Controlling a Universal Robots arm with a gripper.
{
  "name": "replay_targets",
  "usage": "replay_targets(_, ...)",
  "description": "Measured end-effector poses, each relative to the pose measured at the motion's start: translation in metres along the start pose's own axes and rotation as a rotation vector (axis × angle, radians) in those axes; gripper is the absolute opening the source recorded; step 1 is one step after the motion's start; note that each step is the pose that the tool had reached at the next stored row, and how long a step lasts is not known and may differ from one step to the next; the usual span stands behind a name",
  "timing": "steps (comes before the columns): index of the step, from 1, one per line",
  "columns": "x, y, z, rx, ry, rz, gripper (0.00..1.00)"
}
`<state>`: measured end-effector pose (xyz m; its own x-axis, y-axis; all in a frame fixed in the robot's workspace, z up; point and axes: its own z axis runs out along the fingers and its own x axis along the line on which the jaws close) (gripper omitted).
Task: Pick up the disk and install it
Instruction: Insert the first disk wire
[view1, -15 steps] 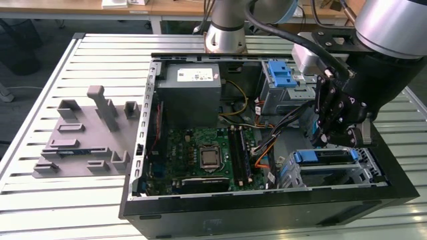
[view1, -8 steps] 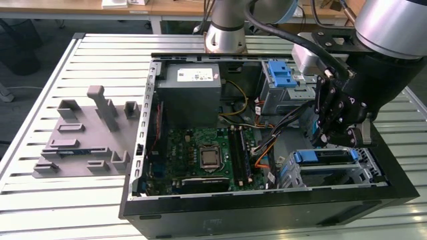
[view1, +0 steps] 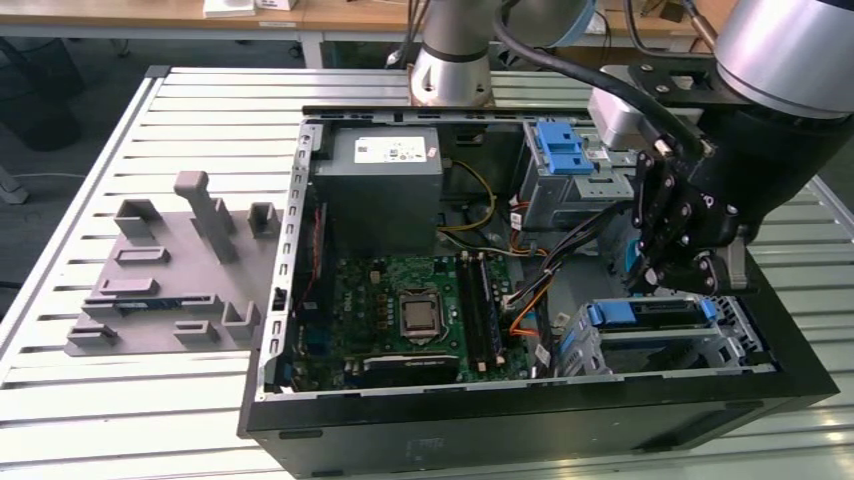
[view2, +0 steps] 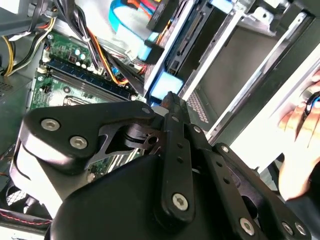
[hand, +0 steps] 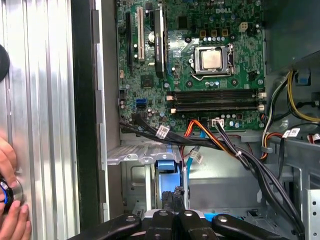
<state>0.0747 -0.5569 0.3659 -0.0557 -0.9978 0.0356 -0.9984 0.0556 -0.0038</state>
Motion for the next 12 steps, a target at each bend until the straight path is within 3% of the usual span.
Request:
replay_targets(7, -0.0025, -0.0284, 0.0002, -0.0009, 0.0002, 0.000, 0.11)
replay_targets(12, -0.0030, -0.0347, 0.0002, -0.0010, -0.0006, 0.000, 0.11)
